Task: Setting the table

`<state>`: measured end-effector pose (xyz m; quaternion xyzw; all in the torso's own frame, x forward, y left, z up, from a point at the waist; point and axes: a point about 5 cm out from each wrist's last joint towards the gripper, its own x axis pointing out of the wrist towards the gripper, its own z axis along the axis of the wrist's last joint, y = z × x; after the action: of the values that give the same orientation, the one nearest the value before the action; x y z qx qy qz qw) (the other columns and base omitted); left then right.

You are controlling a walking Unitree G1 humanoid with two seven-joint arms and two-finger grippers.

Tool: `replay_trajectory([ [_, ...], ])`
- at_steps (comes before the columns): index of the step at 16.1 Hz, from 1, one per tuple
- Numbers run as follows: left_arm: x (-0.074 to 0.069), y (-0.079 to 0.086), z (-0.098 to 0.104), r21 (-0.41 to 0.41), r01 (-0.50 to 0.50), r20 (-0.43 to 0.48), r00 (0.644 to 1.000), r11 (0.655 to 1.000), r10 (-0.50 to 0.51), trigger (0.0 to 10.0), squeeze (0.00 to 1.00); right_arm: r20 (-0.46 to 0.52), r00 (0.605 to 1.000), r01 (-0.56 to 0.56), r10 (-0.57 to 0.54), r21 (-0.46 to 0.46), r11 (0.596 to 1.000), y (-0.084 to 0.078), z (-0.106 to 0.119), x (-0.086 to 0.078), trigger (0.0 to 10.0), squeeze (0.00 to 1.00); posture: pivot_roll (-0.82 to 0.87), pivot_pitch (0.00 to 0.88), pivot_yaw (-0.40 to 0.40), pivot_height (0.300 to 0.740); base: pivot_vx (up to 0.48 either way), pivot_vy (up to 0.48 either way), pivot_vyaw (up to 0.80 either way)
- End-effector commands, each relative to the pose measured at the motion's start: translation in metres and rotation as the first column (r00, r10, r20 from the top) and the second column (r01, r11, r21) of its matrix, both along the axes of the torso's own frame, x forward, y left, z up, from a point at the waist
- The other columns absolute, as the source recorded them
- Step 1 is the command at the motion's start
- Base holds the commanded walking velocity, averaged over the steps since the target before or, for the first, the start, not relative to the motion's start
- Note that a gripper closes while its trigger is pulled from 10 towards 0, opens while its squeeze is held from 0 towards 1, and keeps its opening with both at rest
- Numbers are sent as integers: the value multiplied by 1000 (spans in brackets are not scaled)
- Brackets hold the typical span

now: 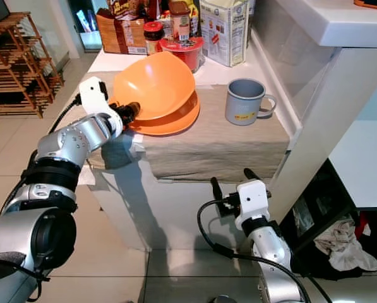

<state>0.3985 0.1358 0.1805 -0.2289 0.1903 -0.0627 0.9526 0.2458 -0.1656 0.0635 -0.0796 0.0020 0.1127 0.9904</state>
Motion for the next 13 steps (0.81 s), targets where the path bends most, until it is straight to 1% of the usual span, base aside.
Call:
replay_trajectory([
  [1, -1, -3, -6, 33, 17, -56, 998, 999, -15, 0, 0, 6, 1000, -17, 17, -13, 1000, 1, 1, -1, 10000, 0, -160, 0, 59, 736, 0, 0, 0],
  [3, -1, -4, -8, 43, 28, -75, 997, 999, -25, 0, 0, 8, 1000, -17, 18, -13, 1000, 1, 3, -1, 10000, 0, -161, 0, 58, 736, 0, 0, 0],
  [5, -1, -4, -8, 44, 31, -72, 997, 999, -28, 0, 0, 9, 1000, -19, 19, -14, 1000, 2, 4, -2, 10000, 0, -160, 0, 57, 736, 0, 0, 0],
  [6, -1, -5, -6, 37, 29, -48, 998, 999, -27, 0, 0, 8, 1000, -20, 20, -14, 1000, 2, 5, -1, 10000, 0, -160, 0, 57, 736, 0, 0, 0],
  [9, 3, -5, 17, -5, 5, 102, 995, 1000, -4, 0, 0, 7, 1000, -22, 22, -14, 1000, 3, 5, -1, 10000, 0, -155, 0, 54, 736, 0, 0, 0],
  [12, 4, -5, 26, 2, 0, 152, 988, 1000, -1, 0, 0, 7, 1000, -24, 24, -14, 1000, 4, 6, 0, 10000, 0, -155, 0, 53, 736, 0, 0, 0],
  [13, 4, -7, 29, 4, 4, 181, 983, 1000, -5, 0, 0, 7, 1000, -24, 24, -14, 1000, 4, 6, 1, 10000, 0, -154, 0, 53, 736, 0, 0, 0],
])
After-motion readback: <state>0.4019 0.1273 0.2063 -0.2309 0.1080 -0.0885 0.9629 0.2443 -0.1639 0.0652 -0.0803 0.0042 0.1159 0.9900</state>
